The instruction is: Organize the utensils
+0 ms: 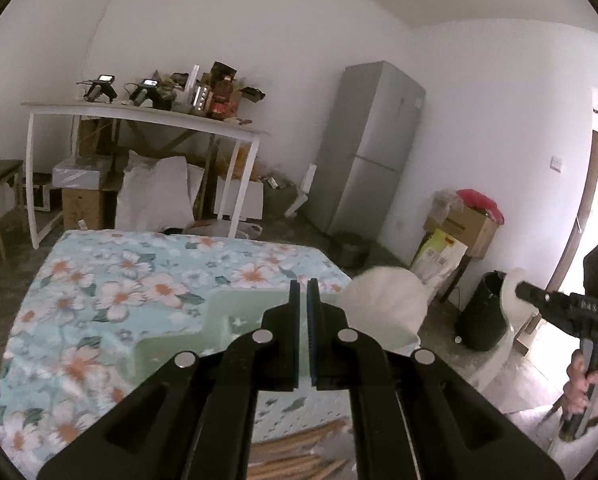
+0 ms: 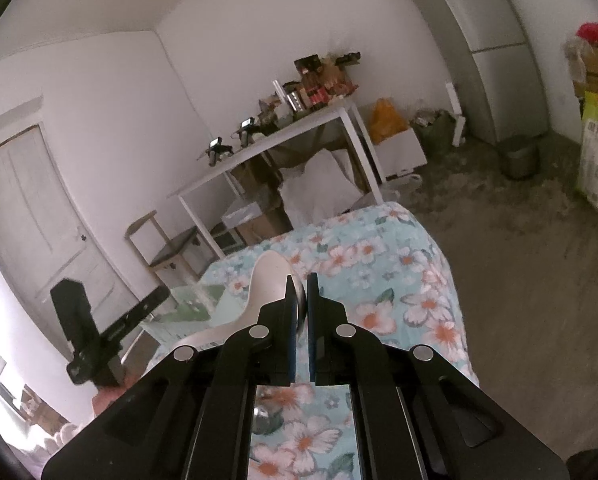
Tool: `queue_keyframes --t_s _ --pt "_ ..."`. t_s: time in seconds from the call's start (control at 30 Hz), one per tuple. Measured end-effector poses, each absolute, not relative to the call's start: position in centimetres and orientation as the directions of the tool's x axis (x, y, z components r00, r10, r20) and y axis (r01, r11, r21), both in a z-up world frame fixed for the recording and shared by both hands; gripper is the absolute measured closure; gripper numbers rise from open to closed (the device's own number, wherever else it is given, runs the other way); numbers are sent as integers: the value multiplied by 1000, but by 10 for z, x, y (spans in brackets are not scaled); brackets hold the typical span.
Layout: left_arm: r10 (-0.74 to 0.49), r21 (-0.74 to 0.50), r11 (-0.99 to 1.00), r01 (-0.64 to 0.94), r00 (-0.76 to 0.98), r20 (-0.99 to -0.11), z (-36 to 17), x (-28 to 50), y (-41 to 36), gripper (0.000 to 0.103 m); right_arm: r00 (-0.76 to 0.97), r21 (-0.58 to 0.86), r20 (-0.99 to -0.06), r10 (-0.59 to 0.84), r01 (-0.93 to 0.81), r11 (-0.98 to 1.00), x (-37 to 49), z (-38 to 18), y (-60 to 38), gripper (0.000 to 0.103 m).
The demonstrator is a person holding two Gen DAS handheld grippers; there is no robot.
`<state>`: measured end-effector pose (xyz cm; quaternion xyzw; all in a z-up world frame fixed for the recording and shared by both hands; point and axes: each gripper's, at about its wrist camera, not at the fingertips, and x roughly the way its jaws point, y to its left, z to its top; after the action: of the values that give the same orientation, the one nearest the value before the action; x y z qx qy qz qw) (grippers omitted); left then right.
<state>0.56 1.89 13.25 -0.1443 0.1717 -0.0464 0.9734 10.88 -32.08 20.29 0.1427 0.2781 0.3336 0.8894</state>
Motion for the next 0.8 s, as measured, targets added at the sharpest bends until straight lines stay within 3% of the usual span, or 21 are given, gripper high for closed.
queue_keyframes --t_s 0.37,0.47,0.67,0.8 --pt "-30 -197 980 -19 971 -238 148 -64 27 99 690 292 -376 618 -545 786 123 248 -267 100" --pt "-15 -186 982 -28 974 -225 147 -79 28 97 743 165 -386 548 -528 833 122 250 -241 100" --pt "25 -184 981 -64 978 -209 143 -97 37 92 866 -246 -333 372 -461 853 96 241 -178 100" --pt "40 -166 983 -76 977 -209 140 -102 38 91 881 -442 -299 367 -469 764 69 225 -140 100"
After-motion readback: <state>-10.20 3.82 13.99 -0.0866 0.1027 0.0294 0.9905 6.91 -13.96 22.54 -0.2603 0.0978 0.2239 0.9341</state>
